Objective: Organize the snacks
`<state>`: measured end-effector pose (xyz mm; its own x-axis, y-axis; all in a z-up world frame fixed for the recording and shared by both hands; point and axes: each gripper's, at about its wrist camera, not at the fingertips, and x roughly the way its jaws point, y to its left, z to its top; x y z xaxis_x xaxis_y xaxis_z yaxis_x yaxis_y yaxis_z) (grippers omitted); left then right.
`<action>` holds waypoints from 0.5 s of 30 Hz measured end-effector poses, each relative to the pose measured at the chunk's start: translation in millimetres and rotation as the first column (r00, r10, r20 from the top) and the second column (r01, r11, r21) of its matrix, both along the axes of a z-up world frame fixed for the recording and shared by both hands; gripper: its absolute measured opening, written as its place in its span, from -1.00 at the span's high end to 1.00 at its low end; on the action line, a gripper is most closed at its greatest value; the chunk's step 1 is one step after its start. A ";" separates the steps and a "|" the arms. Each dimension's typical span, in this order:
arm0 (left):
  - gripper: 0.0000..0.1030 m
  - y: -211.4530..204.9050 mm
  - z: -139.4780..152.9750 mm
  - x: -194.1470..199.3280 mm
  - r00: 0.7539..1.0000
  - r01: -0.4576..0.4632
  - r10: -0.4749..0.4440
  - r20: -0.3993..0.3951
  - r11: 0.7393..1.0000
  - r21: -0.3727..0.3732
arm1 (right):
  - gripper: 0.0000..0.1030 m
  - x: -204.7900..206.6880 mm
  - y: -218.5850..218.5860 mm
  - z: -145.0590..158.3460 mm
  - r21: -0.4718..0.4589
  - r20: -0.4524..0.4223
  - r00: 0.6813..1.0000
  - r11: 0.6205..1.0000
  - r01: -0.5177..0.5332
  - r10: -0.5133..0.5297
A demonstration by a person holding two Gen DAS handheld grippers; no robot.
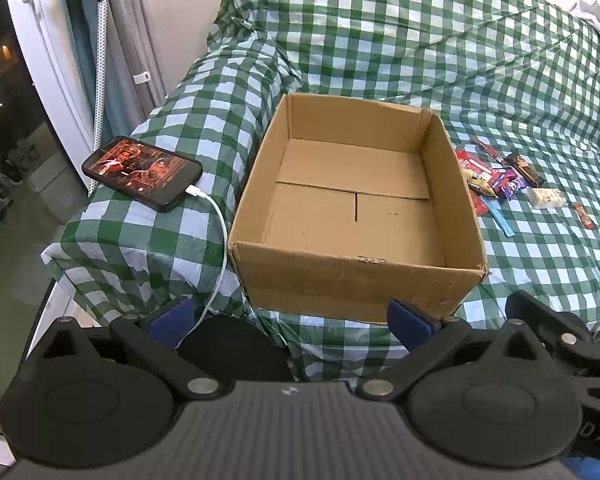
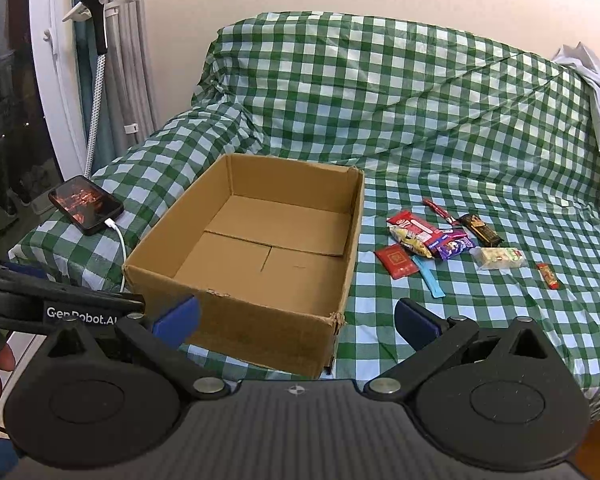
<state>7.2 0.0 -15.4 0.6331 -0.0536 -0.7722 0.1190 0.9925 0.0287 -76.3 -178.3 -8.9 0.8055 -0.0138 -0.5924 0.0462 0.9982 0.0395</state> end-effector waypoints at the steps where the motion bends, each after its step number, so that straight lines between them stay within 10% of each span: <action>1: -1.00 0.1 0.0 -0.8 1.000 0.001 -0.001 -0.002 1.000 -0.013 | -0.99 -0.5 0.3 0.2 -0.001 0.002 1.000 1.000 0.000 0.000; 15: -1.00 -2.8 -1.3 -2.3 0.999 0.007 -0.007 0.039 1.000 0.000 | -0.99 -2.1 -6.0 -0.5 0.013 -0.004 1.000 1.000 0.009 -0.009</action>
